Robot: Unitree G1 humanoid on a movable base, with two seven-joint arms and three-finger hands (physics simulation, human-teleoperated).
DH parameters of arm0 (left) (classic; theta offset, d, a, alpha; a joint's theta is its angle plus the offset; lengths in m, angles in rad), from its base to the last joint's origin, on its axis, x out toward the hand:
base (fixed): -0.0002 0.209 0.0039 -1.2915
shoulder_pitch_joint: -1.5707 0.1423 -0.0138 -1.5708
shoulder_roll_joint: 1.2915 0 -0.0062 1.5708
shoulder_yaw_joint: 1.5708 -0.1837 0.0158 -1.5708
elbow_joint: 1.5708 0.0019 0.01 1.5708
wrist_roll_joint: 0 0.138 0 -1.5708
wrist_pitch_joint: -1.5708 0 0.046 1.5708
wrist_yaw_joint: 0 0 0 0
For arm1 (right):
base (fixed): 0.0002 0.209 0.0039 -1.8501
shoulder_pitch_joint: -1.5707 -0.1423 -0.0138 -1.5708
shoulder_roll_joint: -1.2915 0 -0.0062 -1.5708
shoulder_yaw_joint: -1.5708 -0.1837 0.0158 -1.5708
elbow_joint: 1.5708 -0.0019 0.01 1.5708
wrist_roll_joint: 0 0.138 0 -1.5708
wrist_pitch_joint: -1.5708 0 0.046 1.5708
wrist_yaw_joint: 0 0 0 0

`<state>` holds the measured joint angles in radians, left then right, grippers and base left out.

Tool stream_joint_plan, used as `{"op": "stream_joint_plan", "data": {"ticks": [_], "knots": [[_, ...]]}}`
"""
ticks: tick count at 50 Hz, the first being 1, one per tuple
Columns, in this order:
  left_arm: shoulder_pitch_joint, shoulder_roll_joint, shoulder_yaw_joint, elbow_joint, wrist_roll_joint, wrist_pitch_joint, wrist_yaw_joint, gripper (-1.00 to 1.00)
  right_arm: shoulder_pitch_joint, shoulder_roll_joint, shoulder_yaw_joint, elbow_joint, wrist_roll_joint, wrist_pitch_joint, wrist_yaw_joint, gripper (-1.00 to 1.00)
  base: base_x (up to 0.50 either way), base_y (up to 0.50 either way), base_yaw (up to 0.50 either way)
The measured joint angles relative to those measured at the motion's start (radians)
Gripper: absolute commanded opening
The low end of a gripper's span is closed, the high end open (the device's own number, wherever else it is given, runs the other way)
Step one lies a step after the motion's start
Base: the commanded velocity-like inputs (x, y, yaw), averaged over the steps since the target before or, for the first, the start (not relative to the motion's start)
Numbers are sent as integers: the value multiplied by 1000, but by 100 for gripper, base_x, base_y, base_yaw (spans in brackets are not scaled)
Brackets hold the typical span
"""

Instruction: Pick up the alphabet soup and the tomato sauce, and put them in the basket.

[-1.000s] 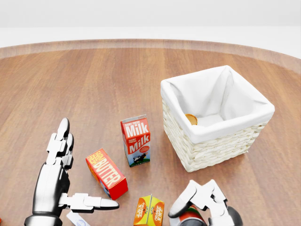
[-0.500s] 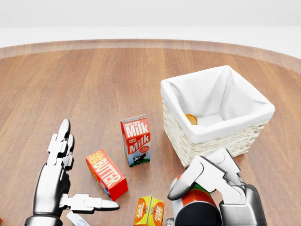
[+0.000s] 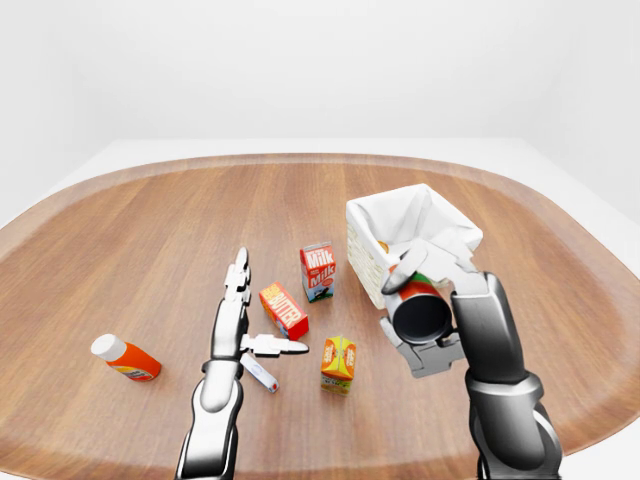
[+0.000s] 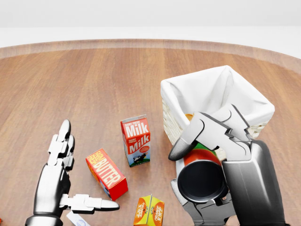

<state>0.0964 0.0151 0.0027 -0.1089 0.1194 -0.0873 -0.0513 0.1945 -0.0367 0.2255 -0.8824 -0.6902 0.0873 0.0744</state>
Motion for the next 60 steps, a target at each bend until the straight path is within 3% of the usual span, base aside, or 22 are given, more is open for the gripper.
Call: {"op": "stream_joint_plan", "data": {"ticks": [26,41,60], "knots": [[-6,0,1,-8,-3,0,3,100,-274,30,-119,123,-41,0,141,-100,0,0,0],[-4,0,-1,-2,-1,0,2,100,-409,2,-178,264,-19,0,139,-100,0,0,0],[-2,0,-1,-5,0,0,-1,100,-562,-78,-254,546,14,0,63,-100,0,0,0]]}}
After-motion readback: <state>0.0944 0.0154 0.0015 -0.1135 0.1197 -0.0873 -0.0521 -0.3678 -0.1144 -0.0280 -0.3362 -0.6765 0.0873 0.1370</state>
